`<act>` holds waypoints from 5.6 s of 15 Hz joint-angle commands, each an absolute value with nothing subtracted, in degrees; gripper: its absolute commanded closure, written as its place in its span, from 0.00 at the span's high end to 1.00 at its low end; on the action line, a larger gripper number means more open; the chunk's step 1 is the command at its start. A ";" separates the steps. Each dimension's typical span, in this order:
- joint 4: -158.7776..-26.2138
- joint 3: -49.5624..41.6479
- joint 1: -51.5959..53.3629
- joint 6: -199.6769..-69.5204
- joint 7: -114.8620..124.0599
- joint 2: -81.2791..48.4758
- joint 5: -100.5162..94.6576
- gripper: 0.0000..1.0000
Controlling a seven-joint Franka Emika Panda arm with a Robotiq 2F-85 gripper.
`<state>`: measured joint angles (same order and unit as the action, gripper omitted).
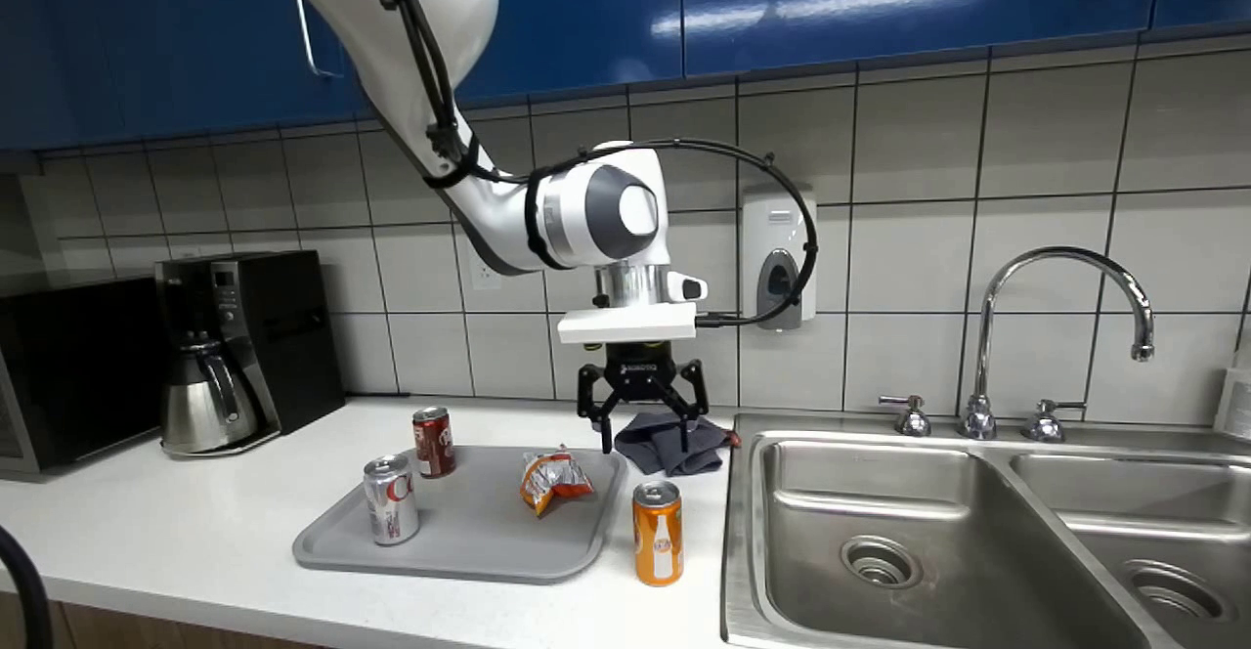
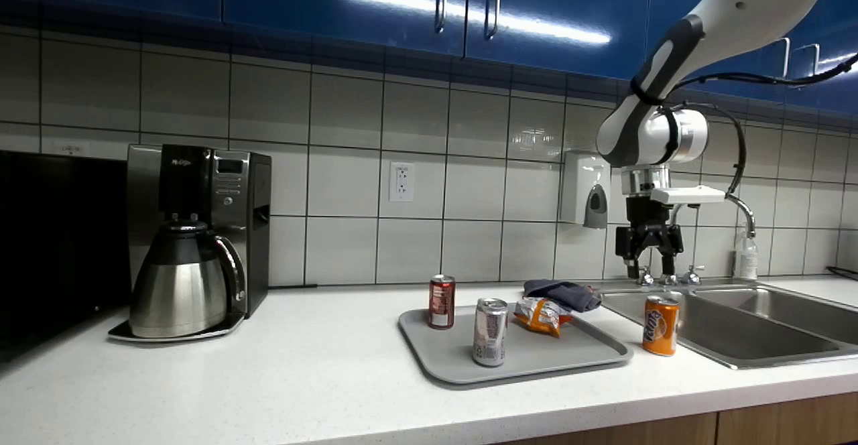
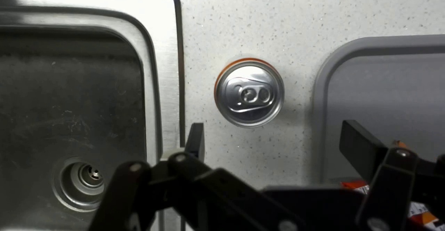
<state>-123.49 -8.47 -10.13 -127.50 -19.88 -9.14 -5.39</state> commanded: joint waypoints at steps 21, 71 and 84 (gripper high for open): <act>-134.20 3.38 4.55 -129.60 -11.73 2.95 1.18 1.00; -135.64 8.06 11.38 -145.65 0.13 -11.11 -7.37 1.00; -128.04 7.22 10.95 -142.89 -0.31 -15.05 -6.75 1.00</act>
<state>-132.23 7.16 11.26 -145.25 -1.40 -13.13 -6.15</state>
